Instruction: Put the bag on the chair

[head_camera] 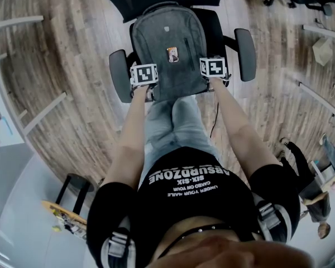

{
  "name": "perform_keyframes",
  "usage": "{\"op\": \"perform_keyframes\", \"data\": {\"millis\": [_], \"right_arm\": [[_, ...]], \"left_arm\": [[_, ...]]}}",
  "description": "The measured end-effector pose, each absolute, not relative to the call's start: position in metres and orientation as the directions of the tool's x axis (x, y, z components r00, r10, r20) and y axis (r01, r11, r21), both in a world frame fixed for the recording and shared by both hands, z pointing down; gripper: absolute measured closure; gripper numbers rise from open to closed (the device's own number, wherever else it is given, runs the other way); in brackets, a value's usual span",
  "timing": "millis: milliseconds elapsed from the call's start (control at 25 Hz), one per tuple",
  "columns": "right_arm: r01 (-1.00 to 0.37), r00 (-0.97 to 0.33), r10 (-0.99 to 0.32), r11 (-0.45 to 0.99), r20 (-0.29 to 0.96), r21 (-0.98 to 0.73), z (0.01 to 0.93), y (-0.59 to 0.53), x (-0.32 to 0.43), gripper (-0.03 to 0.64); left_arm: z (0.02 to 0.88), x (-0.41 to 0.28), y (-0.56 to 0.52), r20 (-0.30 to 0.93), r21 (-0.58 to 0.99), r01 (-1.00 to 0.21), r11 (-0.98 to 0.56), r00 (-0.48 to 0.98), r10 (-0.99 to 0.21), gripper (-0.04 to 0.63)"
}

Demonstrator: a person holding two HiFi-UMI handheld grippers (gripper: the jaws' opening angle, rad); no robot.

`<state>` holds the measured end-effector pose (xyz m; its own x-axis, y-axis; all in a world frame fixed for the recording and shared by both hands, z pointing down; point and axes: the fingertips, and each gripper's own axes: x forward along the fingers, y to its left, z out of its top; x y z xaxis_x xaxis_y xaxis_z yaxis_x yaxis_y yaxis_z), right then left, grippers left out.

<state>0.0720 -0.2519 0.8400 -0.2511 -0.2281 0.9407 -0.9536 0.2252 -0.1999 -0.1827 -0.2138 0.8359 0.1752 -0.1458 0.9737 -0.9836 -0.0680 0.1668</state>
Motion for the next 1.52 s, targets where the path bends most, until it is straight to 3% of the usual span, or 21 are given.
{"op": "perform_keyframes", "data": {"millis": [200,360,520,760,1000,1160,1320,1520], "right_arm": [[-0.953,-0.272,-0.243,0.201,0.931,-0.226,0.839,-0.251,0.068,0.422],[-0.955,-0.258,-0.263,0.214,0.930,-0.204,0.830,-0.249,0.068,0.402],[-0.952,-0.243,-0.304,0.256,0.921,-0.167,0.816,-0.250,0.068,0.393],[-0.940,-0.301,-0.386,0.274,0.872,-0.204,0.773,-0.246,0.057,0.393],[-0.907,-0.364,-0.410,0.361,0.836,-0.217,0.731,-0.227,0.045,0.460],[-0.891,-0.433,-0.429,0.336,0.793,-0.305,0.694,-0.216,0.040,0.578],[-0.833,-0.553,-0.432,0.307,0.712,-0.461,0.653,-0.202,0.027,0.597],[-0.788,-0.614,-0.425,0.377,0.664,-0.487,0.608,-0.183,0.018,0.600]], "left_arm": [[0.838,-0.181,-0.213,0.980,0.148,-0.987,-0.058,0.154,-0.126,0.417],[0.826,-0.184,-0.212,0.986,0.042,-0.997,-0.063,0.051,-0.156,0.416],[0.803,-0.191,-0.218,0.967,-0.038,-0.999,-0.036,-0.027,-0.252,0.416],[0.747,-0.177,-0.230,0.907,-0.029,-0.996,-0.083,0.008,-0.420,0.417],[0.688,-0.149,-0.222,0.843,0.040,-0.977,-0.211,0.147,-0.517,0.431],[0.660,-0.138,-0.205,0.822,0.076,-0.968,-0.237,0.196,-0.535,0.546],[0.638,-0.131,-0.187,0.815,0.105,-0.969,-0.224,0.213,-0.539,0.574],[0.610,-0.113,-0.163,0.809,0.168,-0.953,-0.251,0.279,-0.517,0.578]]}}
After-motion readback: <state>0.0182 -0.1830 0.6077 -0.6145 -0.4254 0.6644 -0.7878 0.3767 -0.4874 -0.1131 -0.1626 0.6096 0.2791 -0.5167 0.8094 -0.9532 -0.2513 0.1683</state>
